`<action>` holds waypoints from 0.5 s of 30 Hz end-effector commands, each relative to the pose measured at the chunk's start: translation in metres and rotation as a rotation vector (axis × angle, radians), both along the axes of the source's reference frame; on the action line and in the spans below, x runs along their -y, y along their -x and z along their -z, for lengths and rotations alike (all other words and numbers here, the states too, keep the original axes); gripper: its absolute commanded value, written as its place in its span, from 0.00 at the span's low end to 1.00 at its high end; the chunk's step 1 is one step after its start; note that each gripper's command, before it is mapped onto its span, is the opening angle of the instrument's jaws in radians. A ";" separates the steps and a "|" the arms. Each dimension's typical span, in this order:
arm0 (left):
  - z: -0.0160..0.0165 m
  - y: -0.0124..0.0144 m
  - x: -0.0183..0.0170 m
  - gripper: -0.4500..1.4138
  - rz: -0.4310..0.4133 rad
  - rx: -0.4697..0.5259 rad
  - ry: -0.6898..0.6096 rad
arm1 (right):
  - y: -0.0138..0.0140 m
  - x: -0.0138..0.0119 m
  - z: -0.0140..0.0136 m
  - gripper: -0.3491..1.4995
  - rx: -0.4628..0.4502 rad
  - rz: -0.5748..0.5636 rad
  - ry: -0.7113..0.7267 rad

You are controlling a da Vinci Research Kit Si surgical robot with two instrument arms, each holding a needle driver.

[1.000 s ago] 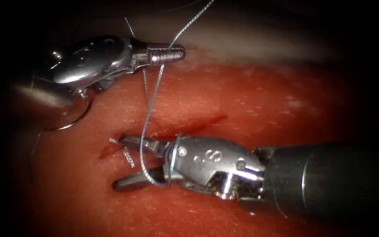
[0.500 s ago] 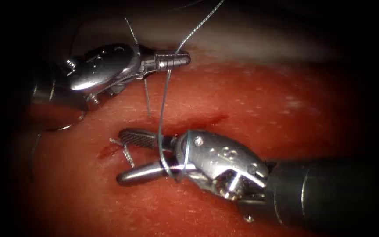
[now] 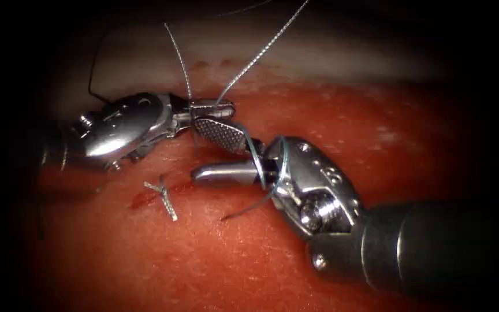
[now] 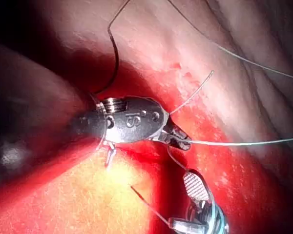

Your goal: Wound Closure

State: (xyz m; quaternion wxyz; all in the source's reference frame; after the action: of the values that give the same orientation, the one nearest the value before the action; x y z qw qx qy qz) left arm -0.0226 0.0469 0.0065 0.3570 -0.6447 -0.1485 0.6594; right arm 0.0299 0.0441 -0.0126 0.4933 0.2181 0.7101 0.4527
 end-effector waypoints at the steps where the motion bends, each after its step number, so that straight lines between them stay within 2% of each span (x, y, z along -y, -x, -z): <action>1: -0.0003 0.0001 0.0010 0.05 0.015 -0.003 -0.005 | -0.0009 0.0003 -0.0005 0.75 0.002 -0.012 -0.004; 8: 0.0009 -0.0020 0.0034 0.05 0.066 -0.016 -0.005 | -0.0005 -0.0001 -0.0014 0.75 0.047 -0.112 -0.018; 15: 0.0025 -0.0016 0.0038 0.05 0.109 -0.007 -0.011 | 0.0007 -0.0002 -0.0022 0.74 0.101 -0.175 -0.044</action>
State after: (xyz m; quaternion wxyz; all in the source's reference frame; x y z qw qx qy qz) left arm -0.0206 0.0436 0.0032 0.3964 -0.6484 -0.1142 0.6399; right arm 0.0287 0.0448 -0.0109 0.4826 0.1384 0.6898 0.5217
